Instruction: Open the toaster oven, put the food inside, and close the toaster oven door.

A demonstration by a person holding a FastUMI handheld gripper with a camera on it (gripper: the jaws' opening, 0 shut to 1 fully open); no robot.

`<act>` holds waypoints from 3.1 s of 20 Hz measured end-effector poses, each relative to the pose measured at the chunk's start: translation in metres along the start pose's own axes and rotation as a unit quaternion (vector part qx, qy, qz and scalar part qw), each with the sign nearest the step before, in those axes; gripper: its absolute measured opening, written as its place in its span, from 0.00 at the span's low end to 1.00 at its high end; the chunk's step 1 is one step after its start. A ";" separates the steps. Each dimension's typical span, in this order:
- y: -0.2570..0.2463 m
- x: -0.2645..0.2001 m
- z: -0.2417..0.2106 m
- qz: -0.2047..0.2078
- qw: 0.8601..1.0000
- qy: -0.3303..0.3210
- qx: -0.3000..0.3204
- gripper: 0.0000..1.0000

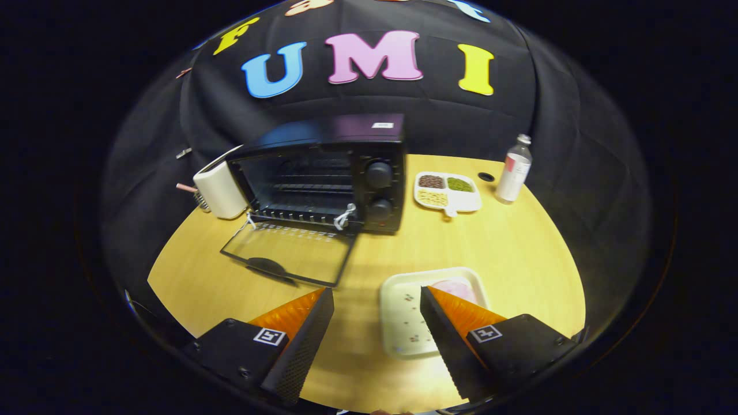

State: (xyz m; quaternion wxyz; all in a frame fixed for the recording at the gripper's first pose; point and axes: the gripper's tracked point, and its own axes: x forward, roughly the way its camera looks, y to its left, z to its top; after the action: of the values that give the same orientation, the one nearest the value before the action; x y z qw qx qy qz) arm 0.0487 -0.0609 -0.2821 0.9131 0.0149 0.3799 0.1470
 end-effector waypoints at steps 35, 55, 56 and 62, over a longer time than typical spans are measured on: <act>-0.117 0.048 -0.094 0.018 0.989 0.144 0.010 0.12; -0.081 -0.009 -0.047 0.008 0.918 0.046 0.393 0.06; -0.079 -0.014 -0.047 0.006 0.914 0.039 0.405 0.06; -0.076 -0.016 -0.087 -0.036 0.919 0.038 0.390 0.06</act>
State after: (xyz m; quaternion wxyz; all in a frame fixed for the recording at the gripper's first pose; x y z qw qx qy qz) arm -0.0032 -0.1453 -0.3437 0.8249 0.3502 0.4414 -0.0456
